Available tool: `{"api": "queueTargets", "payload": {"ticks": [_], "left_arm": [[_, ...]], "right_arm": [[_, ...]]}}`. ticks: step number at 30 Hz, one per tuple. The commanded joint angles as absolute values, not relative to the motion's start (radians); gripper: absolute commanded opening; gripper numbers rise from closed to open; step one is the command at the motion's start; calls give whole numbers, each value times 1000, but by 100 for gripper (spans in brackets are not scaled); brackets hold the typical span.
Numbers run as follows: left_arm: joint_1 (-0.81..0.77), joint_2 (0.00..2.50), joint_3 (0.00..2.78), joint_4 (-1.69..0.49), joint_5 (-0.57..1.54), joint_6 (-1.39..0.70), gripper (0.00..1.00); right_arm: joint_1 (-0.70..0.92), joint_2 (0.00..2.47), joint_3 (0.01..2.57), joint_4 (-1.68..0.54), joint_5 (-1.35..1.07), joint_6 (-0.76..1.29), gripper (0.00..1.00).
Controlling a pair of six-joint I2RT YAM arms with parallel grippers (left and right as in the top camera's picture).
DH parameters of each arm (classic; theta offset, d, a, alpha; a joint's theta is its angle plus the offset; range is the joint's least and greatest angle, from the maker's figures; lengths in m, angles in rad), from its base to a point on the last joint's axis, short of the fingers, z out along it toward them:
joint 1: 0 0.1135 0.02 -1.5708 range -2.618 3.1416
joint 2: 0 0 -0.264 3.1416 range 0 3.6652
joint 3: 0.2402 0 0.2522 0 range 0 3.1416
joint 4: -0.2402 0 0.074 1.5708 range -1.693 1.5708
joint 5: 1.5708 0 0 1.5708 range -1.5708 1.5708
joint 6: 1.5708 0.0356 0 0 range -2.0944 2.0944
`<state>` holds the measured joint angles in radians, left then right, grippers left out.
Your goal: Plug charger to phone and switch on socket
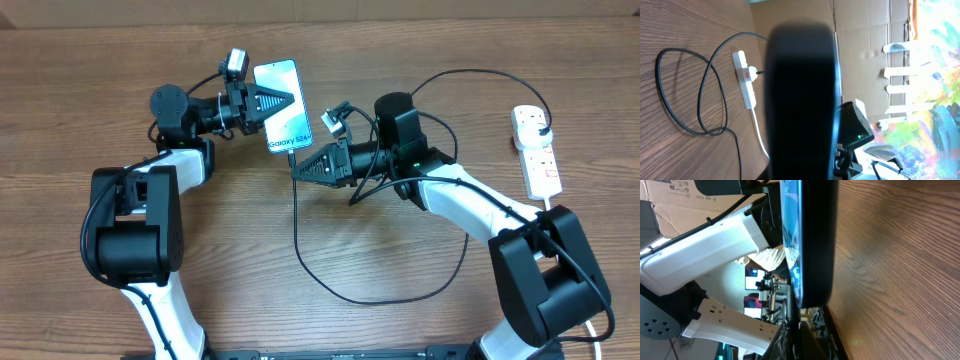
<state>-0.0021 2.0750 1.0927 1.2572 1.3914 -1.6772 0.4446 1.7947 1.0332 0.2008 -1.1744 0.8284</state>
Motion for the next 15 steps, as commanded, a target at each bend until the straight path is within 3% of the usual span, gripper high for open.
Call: {"api": "queueTargets", "payload": {"ticks": [1,15], "left_arm": [[-1,2066,1116,1268,1406,-1683,5],[-1,2066,1116,1269,1406,-1692,4]], "right_arm": [[430,1800,1033,212,-1169,838,4],[429,1800,1033,200,-1145,838,4]]}}
